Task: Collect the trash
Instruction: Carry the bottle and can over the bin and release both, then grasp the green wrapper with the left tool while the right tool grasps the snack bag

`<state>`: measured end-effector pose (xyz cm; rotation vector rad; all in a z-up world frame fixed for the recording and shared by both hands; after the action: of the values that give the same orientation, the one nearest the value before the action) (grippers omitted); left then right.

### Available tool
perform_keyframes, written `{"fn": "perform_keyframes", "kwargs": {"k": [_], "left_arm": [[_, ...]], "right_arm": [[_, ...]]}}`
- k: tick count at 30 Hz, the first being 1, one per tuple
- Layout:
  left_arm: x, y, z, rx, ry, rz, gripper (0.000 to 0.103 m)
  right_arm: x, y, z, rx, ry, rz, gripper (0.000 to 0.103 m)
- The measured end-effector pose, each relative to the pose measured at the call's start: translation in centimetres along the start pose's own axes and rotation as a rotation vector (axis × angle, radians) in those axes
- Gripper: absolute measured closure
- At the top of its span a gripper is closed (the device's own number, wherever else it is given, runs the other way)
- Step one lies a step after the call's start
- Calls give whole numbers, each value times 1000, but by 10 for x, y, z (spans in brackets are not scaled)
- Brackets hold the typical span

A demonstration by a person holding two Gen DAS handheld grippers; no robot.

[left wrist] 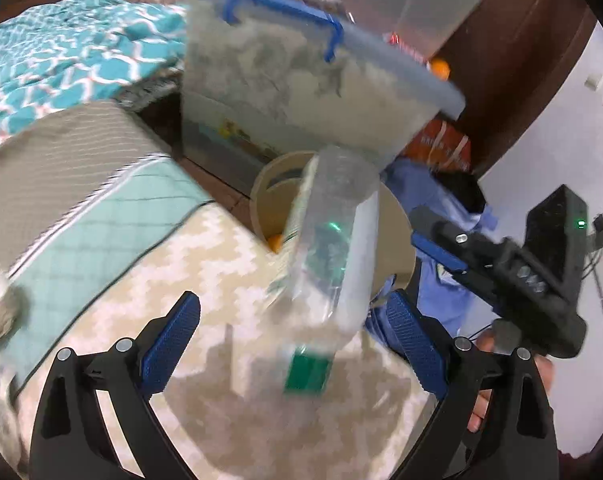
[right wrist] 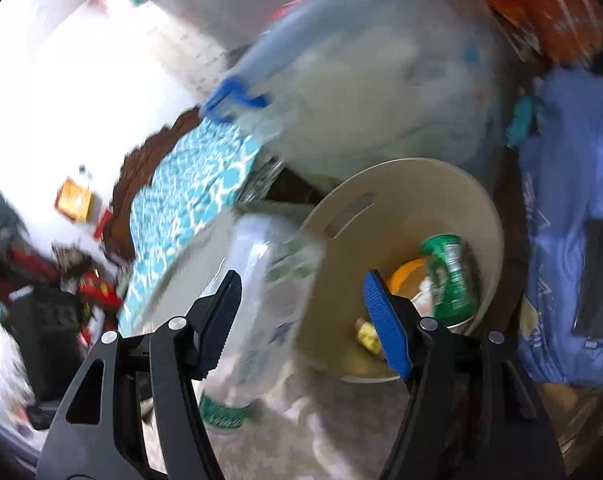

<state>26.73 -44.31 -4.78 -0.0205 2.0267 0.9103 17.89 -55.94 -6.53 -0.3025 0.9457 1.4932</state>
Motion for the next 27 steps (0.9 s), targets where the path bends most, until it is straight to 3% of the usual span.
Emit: {"fn": "perform_keyframes", "kwargs": {"k": [4, 6, 8, 10, 15, 16, 17, 19, 23, 27], "left_arm": [[11, 46, 26, -22, 20, -38, 13], [24, 69, 43, -34, 41, -45, 13], [40, 88, 58, -49, 63, -43, 13], [53, 102, 70, -68, 76, -41, 13], [90, 140, 106, -87, 159, -40, 13], [96, 148, 113, -93, 178, -45, 13], [100, 156, 120, -99, 196, -52, 13], [109, 171, 133, -112, 232, -67, 13], [119, 200, 161, -152, 297, -99, 13], [118, 234, 186, -190, 344, -166, 13]], "right_arm": [[24, -14, 29, 18, 85, 66, 32], [29, -22, 28, 67, 86, 73, 16], [32, -28, 20, 161, 74, 67, 7], [37, -33, 20, 192, 46, 85, 7], [56, -51, 31, 142, 18, 173, 7], [57, -54, 26, 148, -3, 185, 10], [57, -57, 21, 137, -41, 195, 20], [53, -60, 8, 119, -156, 196, 21], [31, -67, -17, 200, -227, 143, 21], [10, -66, -39, 325, -155, 93, 15]]}}
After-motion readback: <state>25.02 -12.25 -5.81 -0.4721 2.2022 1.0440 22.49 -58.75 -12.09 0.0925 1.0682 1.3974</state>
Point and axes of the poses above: each gripper's, at about its wrist camera, not at the fingertips, and y roughly against the way its jaws point, z to its left, x to its underside, the point moved 9 cm from there along -y, roughly the way its jaws point, and after that the axes turned 15 degrees about -z, right-handed, at the moved point
